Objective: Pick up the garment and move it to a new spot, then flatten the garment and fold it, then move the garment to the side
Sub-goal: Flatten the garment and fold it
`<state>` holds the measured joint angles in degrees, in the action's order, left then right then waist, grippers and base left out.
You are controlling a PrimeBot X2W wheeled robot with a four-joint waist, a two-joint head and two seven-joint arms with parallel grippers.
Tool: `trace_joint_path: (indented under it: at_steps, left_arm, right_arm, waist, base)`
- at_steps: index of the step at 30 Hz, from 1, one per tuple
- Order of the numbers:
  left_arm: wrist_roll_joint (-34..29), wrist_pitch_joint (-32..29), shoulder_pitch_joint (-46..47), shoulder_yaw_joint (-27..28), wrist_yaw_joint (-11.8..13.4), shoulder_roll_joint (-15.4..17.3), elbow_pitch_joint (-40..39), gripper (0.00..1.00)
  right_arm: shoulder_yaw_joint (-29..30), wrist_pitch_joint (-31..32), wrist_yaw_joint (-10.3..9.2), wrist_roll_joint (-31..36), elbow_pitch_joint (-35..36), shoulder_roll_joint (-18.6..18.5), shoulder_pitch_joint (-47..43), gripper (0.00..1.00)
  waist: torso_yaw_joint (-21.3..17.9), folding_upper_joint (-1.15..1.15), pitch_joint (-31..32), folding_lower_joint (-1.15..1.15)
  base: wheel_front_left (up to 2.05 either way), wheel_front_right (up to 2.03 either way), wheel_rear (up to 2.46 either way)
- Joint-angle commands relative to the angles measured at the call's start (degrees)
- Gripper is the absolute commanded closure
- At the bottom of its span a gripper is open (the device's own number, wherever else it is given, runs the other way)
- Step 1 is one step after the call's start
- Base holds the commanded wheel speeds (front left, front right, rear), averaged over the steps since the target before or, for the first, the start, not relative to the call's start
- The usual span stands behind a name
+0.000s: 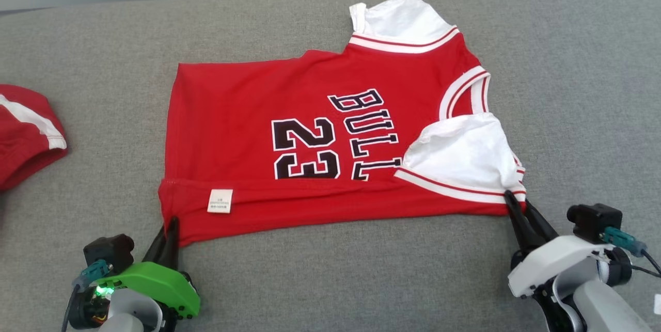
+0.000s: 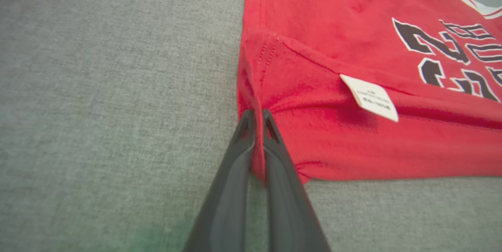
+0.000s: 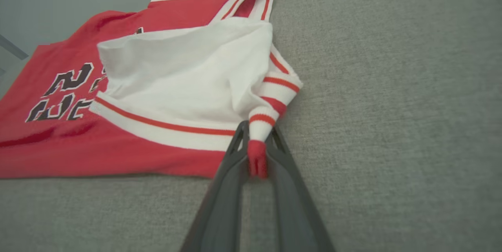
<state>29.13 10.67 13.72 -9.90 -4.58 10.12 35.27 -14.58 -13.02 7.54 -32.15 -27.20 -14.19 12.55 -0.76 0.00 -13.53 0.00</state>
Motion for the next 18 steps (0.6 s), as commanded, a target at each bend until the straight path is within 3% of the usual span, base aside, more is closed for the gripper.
trace_joint_path:
  at_steps: [1, 6, 12, 13, 14, 15, 18]
  left_arm:
    - [0.76, -1.68, -2.46, -0.01, -0.08, 1.31, -1.77, 1.0]
    - [1.2, -6.73, -7.78, -0.24, 1.97, 3.01, -10.96, 1.0]
    - [2.86, -12.68, -16.13, -0.39, 4.57, 3.52, -21.96, 1.0]
    - [2.9, -12.68, -16.76, -0.24, 4.99, 3.35, -23.07, 0.92]
    - [3.09, -12.89, -17.44, -0.29, 5.48, 2.86, -23.85, 0.13]
    - [2.86, -12.92, -17.91, -0.59, 5.73, 2.62, -24.48, 0.0]
    - [1.6, -10.38, -17.99, -0.64, 6.88, 1.71, -26.38, 0.0]
  right_arm:
    - [0.77, 0.98, -0.1, -1.0, 1.96, -1.35, -2.59, 1.0]
    - [3.66, 3.99, -0.11, -0.77, 8.4, -2.45, -9.71, 1.0]
    - [7.68, 9.03, -0.1, 1.08, 16.0, 0.28, -18.12, 1.0]
    - [8.21, 9.04, -0.1, 1.63, 16.59, 0.59, -18.38, 1.0]
    - [8.68, 8.84, -0.1, 1.96, 17.18, 1.08, -18.55, 0.69]
    - [8.94, 8.33, -0.1, 2.51, 17.59, 1.37, -18.56, 0.0]
    - [10.76, 6.19, -0.1, 5.11, 18.21, 1.37, -18.05, 0.0]
  waist:
    - [0.4, 0.0, 0.88, 0.0]
    - [0.54, 0.0, 2.06, 0.0]
    - [0.09, 0.0, 2.64, 0.0]
    - [0.0, 0.0, 2.64, 0.0]
    - [-0.07, 0.0, 2.63, 0.0]
    - [-0.12, 0.0, 2.68, 0.0]
    - [-0.08, 0.0, 3.05, 0.0]
  base:
    - [0.0, 0.0, 0.0]
    - [0.0, 0.0, 0.0]
    - [0.0, 0.0, 0.0]
    - [0.0, 0.0, 0.0]
    - [0.0, 0.0, 0.0]
    - [0.0, 0.0, 0.0]
    - [0.0, 0.0, 0.0]
